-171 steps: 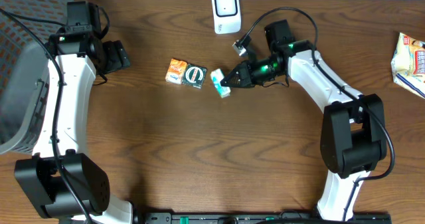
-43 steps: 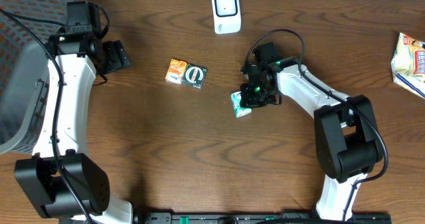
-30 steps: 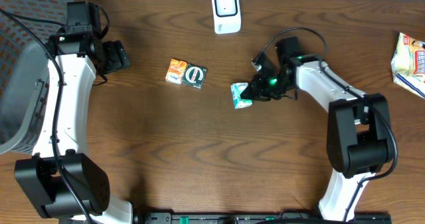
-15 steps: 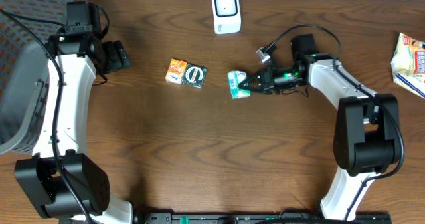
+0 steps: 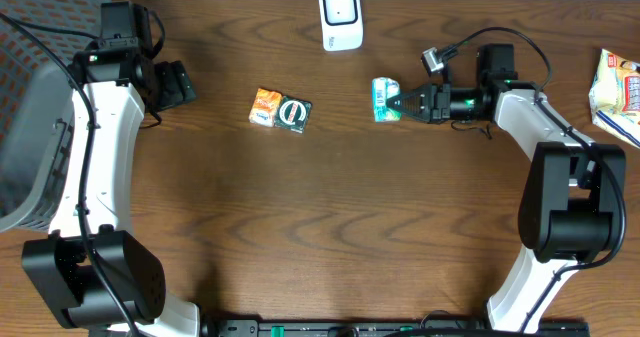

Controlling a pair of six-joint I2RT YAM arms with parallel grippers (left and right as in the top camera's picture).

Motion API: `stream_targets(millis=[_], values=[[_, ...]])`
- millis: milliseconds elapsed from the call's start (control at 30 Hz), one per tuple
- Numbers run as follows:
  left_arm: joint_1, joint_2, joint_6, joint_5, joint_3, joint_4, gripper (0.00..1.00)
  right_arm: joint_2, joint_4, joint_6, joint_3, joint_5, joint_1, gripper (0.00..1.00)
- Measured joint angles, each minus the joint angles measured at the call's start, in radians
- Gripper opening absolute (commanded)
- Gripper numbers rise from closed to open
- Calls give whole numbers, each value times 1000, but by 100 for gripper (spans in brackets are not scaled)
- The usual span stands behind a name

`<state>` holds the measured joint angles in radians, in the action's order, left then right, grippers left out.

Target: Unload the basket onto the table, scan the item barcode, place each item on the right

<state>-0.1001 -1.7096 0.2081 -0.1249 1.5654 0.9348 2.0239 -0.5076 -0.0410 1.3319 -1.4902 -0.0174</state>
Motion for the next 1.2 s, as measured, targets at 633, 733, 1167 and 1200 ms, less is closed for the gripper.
stream_targets(millis=[633,733,1167,1200], values=[[0,0,0,0,0,0,98,0,232,-135,-2,-40,-32,1],[0,0,0,0,0,0,98,0,233,-156,-2,-40,-32,1],[0,0,0,0,0,0,97,0,266,-179,-2,-42,50,1],[0,0,0,0,0,0,98,0,266,-179,-2,-42,55,1]])
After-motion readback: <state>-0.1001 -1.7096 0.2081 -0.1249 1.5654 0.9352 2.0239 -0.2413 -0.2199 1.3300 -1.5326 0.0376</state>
